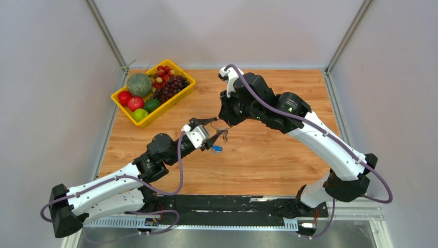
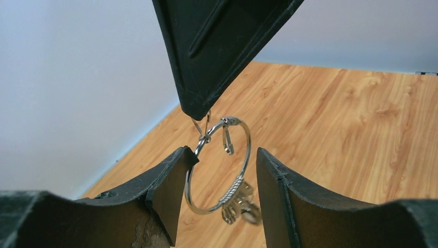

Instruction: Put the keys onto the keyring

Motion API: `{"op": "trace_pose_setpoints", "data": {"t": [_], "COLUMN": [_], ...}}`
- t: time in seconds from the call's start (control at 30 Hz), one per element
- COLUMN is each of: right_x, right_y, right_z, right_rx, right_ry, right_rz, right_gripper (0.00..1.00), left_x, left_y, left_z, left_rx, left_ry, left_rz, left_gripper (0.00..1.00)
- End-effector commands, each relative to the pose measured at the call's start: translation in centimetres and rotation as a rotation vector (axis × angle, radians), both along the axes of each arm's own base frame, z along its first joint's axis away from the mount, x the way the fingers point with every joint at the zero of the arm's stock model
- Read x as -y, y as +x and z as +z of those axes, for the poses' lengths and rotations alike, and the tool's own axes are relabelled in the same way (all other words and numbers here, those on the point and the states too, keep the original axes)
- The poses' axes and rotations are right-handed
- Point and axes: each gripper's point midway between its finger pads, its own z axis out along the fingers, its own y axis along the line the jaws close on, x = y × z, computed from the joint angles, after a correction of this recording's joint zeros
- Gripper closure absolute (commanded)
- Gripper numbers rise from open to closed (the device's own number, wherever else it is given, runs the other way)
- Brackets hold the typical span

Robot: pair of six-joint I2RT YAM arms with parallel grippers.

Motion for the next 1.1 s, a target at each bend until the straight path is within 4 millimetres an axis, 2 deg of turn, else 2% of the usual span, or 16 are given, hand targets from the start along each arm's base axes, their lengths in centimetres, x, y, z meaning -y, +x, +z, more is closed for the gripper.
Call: {"op": "trace_pose_setpoints", "data": {"t": [0.0,0.4,0.8,0.93,1.07], "right_x": [0.7,0.4,-0.2,-0.4,-0.5], "right_y": [-0.4,0.1,-0.2,-0.3,-0.3], "right_z": [1.9,1.8,2.3,2.5,2.7], "right_rx": [0.047,0.054,0.038,0.038,0.038], "right_ry": [0.045,0.047,0.074,0.083,0.089], "right_rz": [0.009,0.004,0.028,0.032,0.035], "right_gripper": [1.00,1.00,1.00,1.00,1.00], "left_x": [-0.6,-0.8,0.0,0.1,0.3], "left_y": [-0.2,-1.0,-1.0,-0.8,-0.7], "left_z": [3.9,5.2,5.0,4.9,5.0], "left_rx": [0.114,0.138,0.138,0.140,0.146], "left_ry": [-0.072,-0.080,-0.081,-0.081,-0.083], "left_rz": [0.012,-0.021,-0.042,-0.036,-0.040], "left_gripper": [0.40,0.39,0.39,0.42,0.50]}}
